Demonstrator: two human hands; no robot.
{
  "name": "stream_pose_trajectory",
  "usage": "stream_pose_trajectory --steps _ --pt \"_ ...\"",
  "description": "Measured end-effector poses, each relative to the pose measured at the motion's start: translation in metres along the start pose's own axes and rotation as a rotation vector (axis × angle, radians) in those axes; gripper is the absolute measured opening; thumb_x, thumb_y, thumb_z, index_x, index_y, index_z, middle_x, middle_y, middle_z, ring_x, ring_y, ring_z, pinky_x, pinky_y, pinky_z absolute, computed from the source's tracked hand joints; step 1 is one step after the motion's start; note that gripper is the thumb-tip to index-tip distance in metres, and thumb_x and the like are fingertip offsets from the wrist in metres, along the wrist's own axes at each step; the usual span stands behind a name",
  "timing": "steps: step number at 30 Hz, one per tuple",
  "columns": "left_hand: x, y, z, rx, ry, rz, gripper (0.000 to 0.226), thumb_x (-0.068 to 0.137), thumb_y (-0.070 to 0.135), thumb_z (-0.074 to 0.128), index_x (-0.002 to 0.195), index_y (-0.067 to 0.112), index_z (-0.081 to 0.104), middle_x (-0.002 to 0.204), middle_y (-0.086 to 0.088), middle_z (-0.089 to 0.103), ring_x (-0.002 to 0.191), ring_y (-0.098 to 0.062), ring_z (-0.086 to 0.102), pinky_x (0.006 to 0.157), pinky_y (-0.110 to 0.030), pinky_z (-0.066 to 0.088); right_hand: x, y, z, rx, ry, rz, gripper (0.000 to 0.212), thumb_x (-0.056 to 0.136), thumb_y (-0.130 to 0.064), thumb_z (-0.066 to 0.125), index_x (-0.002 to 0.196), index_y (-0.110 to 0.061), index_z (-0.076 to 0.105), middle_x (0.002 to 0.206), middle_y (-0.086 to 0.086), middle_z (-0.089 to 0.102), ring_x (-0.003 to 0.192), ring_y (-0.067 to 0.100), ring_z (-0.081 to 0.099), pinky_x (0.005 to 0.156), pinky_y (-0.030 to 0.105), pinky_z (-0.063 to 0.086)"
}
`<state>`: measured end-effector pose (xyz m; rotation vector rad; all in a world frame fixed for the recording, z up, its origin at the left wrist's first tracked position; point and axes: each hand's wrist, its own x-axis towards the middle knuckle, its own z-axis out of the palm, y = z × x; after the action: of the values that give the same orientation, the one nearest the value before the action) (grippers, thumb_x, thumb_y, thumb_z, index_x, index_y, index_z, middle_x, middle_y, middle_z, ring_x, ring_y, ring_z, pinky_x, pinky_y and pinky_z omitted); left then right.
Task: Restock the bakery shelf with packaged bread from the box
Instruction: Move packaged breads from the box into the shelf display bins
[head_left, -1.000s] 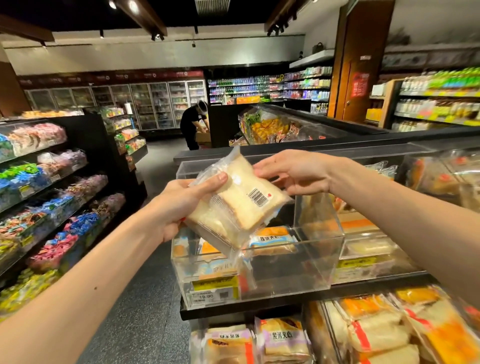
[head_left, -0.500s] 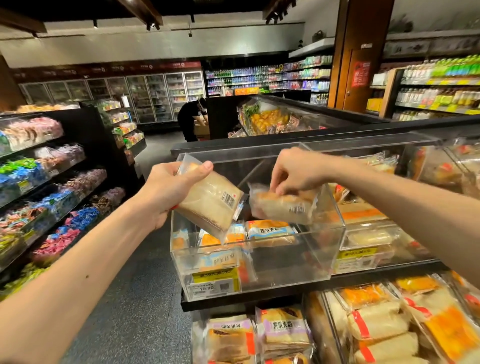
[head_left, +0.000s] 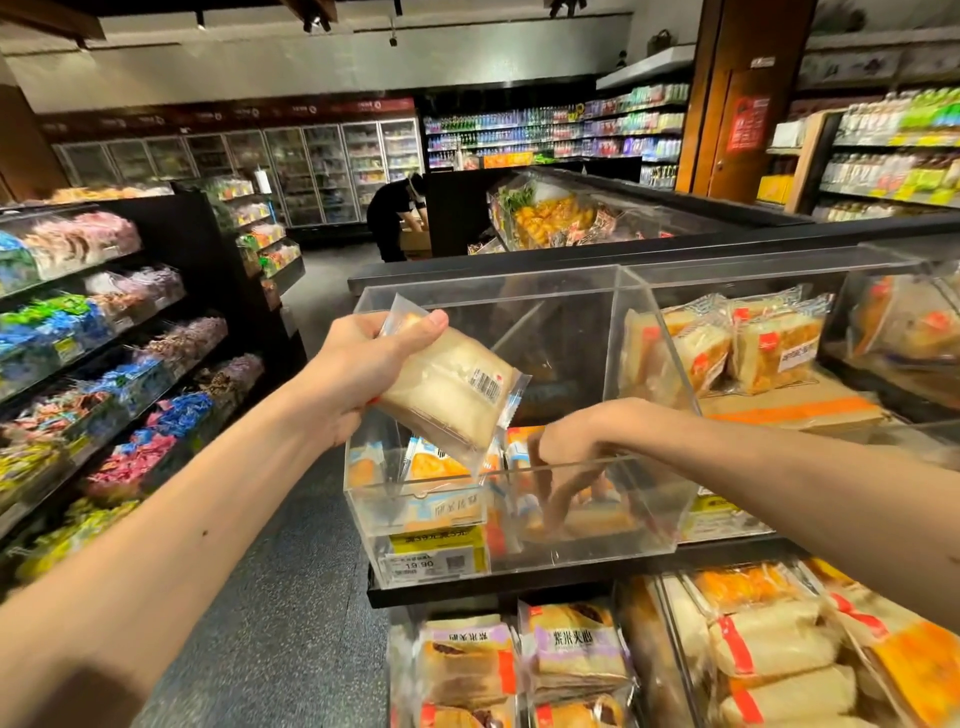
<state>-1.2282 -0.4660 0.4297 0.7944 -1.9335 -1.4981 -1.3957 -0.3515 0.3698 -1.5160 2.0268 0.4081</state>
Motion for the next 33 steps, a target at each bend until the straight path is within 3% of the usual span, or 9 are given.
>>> stream_pose_trajectory --steps 5,7,10,13,16,19,22,26,33 --pt "0.007 -0.003 0.003 -0.01 -0.003 -0.008 0.035 0.086 0.042 0.072 0.103 0.012 0.072 0.091 -0.008 0.077 0.081 -0.023 0.074 0.072 -0.035 0.06 0.006 -0.005 0.005 0.105 -0.093 0.068 0.033 0.094 -0.054 0.056 0.079 -0.026 0.063 0.092 -0.006 0.06 0.079 0.009 0.062 0.085 0.036 0.059" --pt "0.009 -0.003 0.005 -0.018 -0.011 -0.007 0.035 0.088 0.042 0.071 0.105 0.011 0.072 0.094 -0.009 0.077 0.083 -0.023 0.074 0.073 -0.035 0.059 0.011 -0.011 0.005 0.171 -0.109 0.068 0.046 0.094 -0.062 0.048 0.092 -0.021 0.069 0.093 -0.002 0.064 0.08 0.013 0.064 0.085 0.034 0.058" --pt "0.01 -0.001 0.009 -0.038 -0.025 -0.013 0.03 0.09 0.038 0.069 0.105 0.012 0.072 0.094 -0.008 0.077 0.083 -0.022 0.074 0.072 -0.034 0.058 0.021 -0.017 0.004 0.178 -0.174 0.086 0.048 0.1 -0.042 0.051 0.124 -0.002 0.062 0.086 0.001 0.059 0.085 0.017 0.061 0.093 0.033 0.054" --pt "0.009 0.002 0.01 -0.048 -0.025 -0.031 0.02 0.09 0.025 0.066 0.105 0.014 0.072 0.099 -0.011 0.075 0.084 -0.024 0.072 0.066 -0.035 0.056 0.023 -0.013 -0.001 0.126 -0.116 0.037 0.03 0.099 -0.027 0.057 0.125 -0.013 0.062 0.087 -0.002 0.061 0.069 0.012 0.058 0.064 0.02 0.053" --pt "0.007 0.006 0.006 -0.068 -0.045 0.06 0.022 0.087 0.011 0.066 0.106 0.02 0.071 0.097 -0.01 0.074 0.079 -0.021 0.07 0.056 -0.035 0.056 0.013 0.007 -0.014 0.667 0.114 0.004 0.029 0.102 -0.013 0.039 0.104 -0.005 0.067 0.075 0.008 0.068 0.047 0.009 0.049 0.039 0.016 0.037" --pt "0.004 0.004 -0.001 0.014 -0.175 0.36 0.034 0.08 0.002 0.077 0.105 0.025 0.071 0.097 0.0 0.075 0.085 -0.014 0.071 0.068 -0.033 0.06 -0.008 0.032 -0.025 1.404 0.104 -0.142 0.07 0.106 -0.051 0.022 0.095 0.002 0.065 0.067 0.017 0.066 0.038 0.013 0.051 0.03 0.017 0.036" --pt "0.008 -0.008 -0.002 0.486 -0.28 0.658 0.035 0.076 -0.001 0.081 0.103 0.021 0.074 0.106 0.004 0.074 0.104 -0.01 0.068 0.091 -0.029 0.055 -0.024 0.037 -0.034 1.537 0.128 -0.254 0.078 0.092 -0.071 0.034 0.099 0.0 0.066 0.066 0.011 0.062 0.045 0.011 0.056 0.033 0.015 0.042" --pt "0.021 -0.032 -0.003 1.139 -0.318 0.992 0.034 0.081 0.008 0.074 0.112 0.022 0.068 0.109 -0.001 0.068 0.104 -0.025 0.063 0.077 -0.041 0.056 -0.017 0.026 -0.035 1.419 0.212 -0.071 0.036 0.089 -0.027 0.068 0.109 0.002 0.062 0.066 0.01 0.065 0.049 0.009 0.06 0.041 0.012 0.045" --pt "0.047 -0.04 0.023 1.936 -0.52 0.701 0.041 0.099 0.003 0.047 0.138 0.017 0.044 0.123 -0.008 0.061 0.115 -0.032 0.061 0.081 -0.039 0.048 0.04 0.003 -0.042 1.158 0.334 0.159 0.022 0.092 -0.011 0.068 0.109 0.001 0.06 0.081 0.013 0.065 0.05 0.013 0.064 0.04 0.024 0.054"
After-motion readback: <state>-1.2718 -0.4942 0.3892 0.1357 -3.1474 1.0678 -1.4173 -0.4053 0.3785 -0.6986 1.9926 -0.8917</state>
